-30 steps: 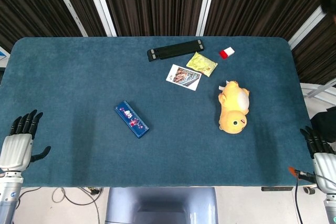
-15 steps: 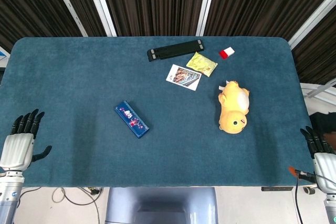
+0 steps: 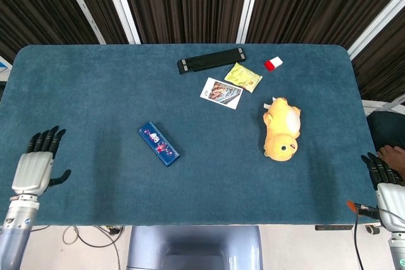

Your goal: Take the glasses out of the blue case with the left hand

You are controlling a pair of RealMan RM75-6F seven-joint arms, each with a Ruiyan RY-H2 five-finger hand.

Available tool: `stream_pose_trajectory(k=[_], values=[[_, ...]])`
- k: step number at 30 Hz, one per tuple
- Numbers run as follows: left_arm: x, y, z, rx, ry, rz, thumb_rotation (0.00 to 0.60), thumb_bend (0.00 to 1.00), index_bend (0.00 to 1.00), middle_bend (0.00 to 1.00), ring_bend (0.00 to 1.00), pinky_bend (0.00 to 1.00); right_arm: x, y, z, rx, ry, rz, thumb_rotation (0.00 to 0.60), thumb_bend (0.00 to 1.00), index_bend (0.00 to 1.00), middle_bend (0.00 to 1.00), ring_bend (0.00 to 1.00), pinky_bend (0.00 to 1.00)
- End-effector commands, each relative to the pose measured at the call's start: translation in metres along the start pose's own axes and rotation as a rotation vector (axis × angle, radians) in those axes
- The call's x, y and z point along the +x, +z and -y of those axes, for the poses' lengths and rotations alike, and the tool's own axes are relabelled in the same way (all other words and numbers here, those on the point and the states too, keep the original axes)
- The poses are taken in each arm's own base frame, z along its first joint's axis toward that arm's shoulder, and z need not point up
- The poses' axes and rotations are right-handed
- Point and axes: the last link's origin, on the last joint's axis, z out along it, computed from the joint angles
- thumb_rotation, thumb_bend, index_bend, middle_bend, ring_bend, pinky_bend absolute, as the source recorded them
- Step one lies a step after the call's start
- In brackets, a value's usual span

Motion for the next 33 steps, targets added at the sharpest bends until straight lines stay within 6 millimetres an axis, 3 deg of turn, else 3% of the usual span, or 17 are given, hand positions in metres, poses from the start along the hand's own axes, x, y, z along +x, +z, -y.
stream_pose_trajectory(k=[1,5,10,15,16,19,25,33], values=[[0.008,0.024,-0.017,-0.059,0.025,0.021,0.600,0.33,0.00,0.00,0.00,0.05,0.000,0.000,0.000,-0.002,0.002,0.002,0.600,0.13,0.00,0.00,0.00,0.20],[0.012,0.050,-0.042,-0.139,0.040,0.077,0.600,0.42,0.00,0.01,0.00,0.06,0.000,0.001,0.001,-0.007,0.007,0.008,0.600,0.13,0.00,0.00,0.00,0.20],[0.015,0.094,-0.087,-0.290,0.133,0.158,0.600,0.52,0.00,0.05,0.00,0.06,0.001,0.000,0.000,-0.013,0.014,0.008,0.600,0.13,0.00,0.00,0.00,0.20],[0.010,0.128,-0.129,-0.423,0.261,0.219,0.600,0.56,0.00,0.07,0.00,0.07,0.002,0.000,0.000,-0.013,0.019,0.009,0.600,0.13,0.00,0.00,0.00,0.20],[0.006,0.139,-0.145,-0.461,0.268,0.267,0.600,0.57,0.00,0.07,0.00,0.07,0.002,0.000,0.000,-0.013,0.019,0.011,0.600,0.13,0.00,0.00,0.00,0.20],[0.001,0.154,-0.161,-0.481,0.250,0.335,0.600,0.58,0.00,0.08,0.00,0.08,0.002,0.000,0.000,-0.014,0.021,0.013,0.600,0.13,0.00,0.00,0.00,0.20],[-0.010,0.160,-0.178,-0.533,0.290,0.430,0.600,0.59,0.00,0.08,0.00,0.08,0.002,0.000,0.000,-0.015,0.022,0.016,0.600,0.14,0.00,0.00,0.00,0.20],[-0.023,0.153,-0.181,-0.571,0.346,0.490,0.600,0.59,0.00,0.09,0.00,0.08,0.002,0.000,0.000,-0.014,0.022,0.017,0.600,0.14,0.00,0.00,0.00,0.20]])
